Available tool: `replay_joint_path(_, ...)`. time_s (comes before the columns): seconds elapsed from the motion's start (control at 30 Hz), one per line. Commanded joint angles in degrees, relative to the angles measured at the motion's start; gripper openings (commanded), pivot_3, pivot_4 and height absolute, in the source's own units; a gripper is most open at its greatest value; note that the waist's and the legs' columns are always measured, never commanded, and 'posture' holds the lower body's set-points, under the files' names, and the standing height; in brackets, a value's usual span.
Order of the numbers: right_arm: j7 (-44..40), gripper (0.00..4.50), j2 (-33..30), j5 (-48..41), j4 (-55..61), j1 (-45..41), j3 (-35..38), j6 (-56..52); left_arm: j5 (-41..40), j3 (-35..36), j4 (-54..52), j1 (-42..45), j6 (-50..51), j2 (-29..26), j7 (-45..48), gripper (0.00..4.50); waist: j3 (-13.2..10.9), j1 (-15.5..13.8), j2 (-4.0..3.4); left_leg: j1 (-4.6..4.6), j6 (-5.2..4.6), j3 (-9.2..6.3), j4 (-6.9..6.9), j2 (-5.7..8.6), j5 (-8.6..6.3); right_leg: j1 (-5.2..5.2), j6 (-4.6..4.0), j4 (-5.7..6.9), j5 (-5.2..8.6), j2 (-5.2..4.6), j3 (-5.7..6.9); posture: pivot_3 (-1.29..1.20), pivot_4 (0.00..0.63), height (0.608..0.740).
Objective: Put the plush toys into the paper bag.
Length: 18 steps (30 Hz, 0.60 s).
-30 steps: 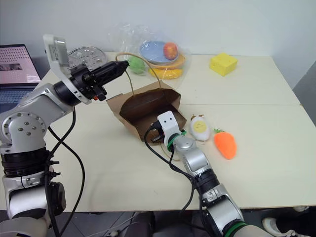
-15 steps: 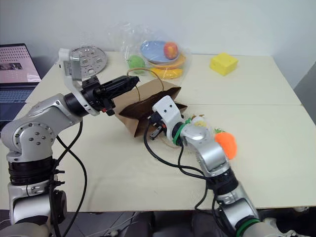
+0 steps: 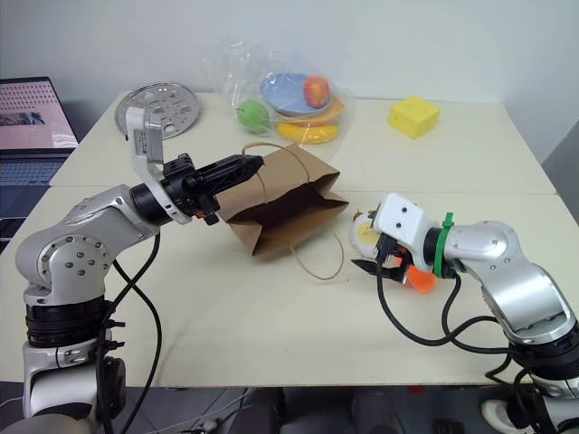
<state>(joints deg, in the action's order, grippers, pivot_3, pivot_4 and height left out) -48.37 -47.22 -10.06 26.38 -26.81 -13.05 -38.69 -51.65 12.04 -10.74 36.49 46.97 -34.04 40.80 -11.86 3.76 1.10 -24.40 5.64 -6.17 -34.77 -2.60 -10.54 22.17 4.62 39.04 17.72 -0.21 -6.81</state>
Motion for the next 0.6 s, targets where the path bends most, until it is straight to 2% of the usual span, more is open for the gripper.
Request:
replay_joint_path(0.03, 3.2, 4.45, 2.4, 5.9, -3.9, 0.1, -3.8, 6.3, -0.7, 1.4, -1.0, 1.5, -0.7, -0.6, 0.6, 0.0, 0.0, 0.0, 0.01, -0.01, 0.0, 0.0, -0.02, 0.0, 0.0, 0.0, 0.0, 0.0, 0.0, 0.0, -0.01, 0.0, 0.15, 0.74)
replay_joint_path(0.23, 8.7, 4.45, 4.2, 18.0, -14.1, -0.6, -8.8, 14.7, -0.8, 1.4, -1.6, 1.2, -0.4, -0.9, 0.7, 0.0, 0.0, -0.4, 0.01, -0.02, 0.01, 0.0, -0.09, 0.02, 0.01, -0.02, 0.04, 0.0, -0.03, -0.01, -0.02, 0.0, 0.15, 0.74)
replay_joint_path(0.27, 9.5, 4.09, 4.1, 20.0, -15.4, -0.8, -9.3, 15.9, -0.8, 1.5, -1.7, 1.2, -0.4, -1.0, 0.7, 0.0, 0.0, -0.5, 0.01, -0.02, 0.01, -0.01, -0.09, 0.02, 0.01, -0.02, 0.04, 0.0, -0.03, -0.01, -0.01, 0.0, 0.15, 0.74)
replay_joint_path(0.3, 9.9, 3.93, 4.2, 21.4, -16.2, -0.9, -9.5, 16.9, -0.8, 1.5, -1.7, 1.1, -0.4, -1.0, 0.6, 0.0, 0.0, -0.5, 0.01, -0.02, 0.01, -0.01, -0.09, 0.02, 0.01, -0.02, 0.03, 0.01, -0.04, -0.01, -0.01, 0.0, 0.15, 0.74)
replay_joint_path(0.6, 11.0, 0.77, 7.2, 22.6, -18.1, -1.6, -5.8, 19.1, -1.4, 2.1, -1.7, 1.3, 0.0, -1.4, 0.5, 0.0, 0.0, -0.5, 0.02, -0.02, 0.02, -0.05, -0.1, 0.02, 0.01, -0.04, 0.03, 0.03, -0.04, -0.01, 0.02, 0.0, 0.15, 0.74)
